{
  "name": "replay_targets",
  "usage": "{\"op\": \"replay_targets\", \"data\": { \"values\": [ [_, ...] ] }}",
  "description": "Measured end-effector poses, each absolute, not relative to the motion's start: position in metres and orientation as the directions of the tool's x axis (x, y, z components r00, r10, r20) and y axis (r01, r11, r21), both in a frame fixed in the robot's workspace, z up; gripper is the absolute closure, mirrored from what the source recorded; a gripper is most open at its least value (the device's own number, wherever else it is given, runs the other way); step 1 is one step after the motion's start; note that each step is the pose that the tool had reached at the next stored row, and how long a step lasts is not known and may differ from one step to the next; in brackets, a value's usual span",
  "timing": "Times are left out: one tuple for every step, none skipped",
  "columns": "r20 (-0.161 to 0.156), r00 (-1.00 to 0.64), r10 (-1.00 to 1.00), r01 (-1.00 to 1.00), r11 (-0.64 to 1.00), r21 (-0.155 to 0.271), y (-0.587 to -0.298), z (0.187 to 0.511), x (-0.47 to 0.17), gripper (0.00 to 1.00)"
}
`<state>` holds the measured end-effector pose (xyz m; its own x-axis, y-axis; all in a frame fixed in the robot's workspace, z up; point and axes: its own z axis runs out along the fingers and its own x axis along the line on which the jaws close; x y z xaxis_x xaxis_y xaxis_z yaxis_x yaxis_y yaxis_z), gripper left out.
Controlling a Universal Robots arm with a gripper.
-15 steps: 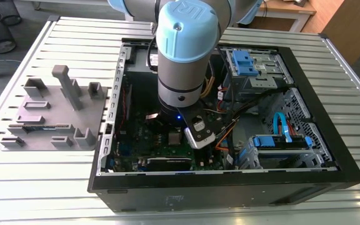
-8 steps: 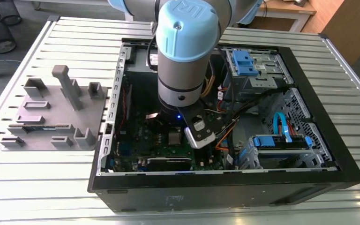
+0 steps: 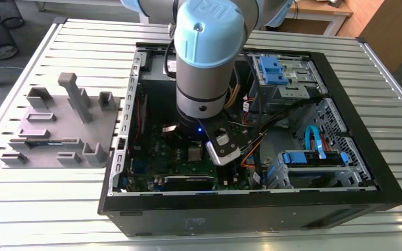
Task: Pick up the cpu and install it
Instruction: 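Place the cpu into insertion slot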
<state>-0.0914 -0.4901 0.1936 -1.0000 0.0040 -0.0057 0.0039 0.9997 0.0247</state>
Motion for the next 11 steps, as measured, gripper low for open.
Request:
{"op": "replay_targets", "data": {
  "values": [
    [-0.006,-1.0,0.004,0.004,1.0,0.024,-0.4901,0.1926,-0.0914,0.6],
    [-0.005,-1.0,0.004,0.004,1.0,0.024,-0.4902,0.192,-0.0914,0.6],
    [-0.005,-1.0,0.004,0.004,1.0,0.024,-0.4903,0.1917,-0.0915,0.6],
    [-0.005,-1.0,0.004,0.004,1.0,0.024,-0.4903,0.1916,-0.0915,0.6],
    [-0.005,-1.0,0.004,0.004,1.0,0.024,-0.4903,0.1913,-0.0915,0.6],
    [-0.005,-1.0,0.004,0.004,1.0,0.024,-0.4902,0.1909,-0.0915,0.6],
    [-0.005,-1.0,0.004,0.004,1.0,0.024,-0.4902,0.1907,-0.0915,0.6],
    [-0.005,-1.0,0.004,0.004,1.0,0.024,-0.4902,0.1906,-0.0915,0.6],
    [-0.005,-1.0,0.004,0.004,1.0,0.024,-0.4902,0.1905,-0.0916,0.6],
    [-0.005,-1.0,0.004,0.004,1.0,0.024,-0.4902,0.1904,-0.0916,0.6],
    [-0.005,-1.0,0.002,0.002,1.0,0.024,-0.4902,0.1902,-0.0916,0.6]
  ]
}}
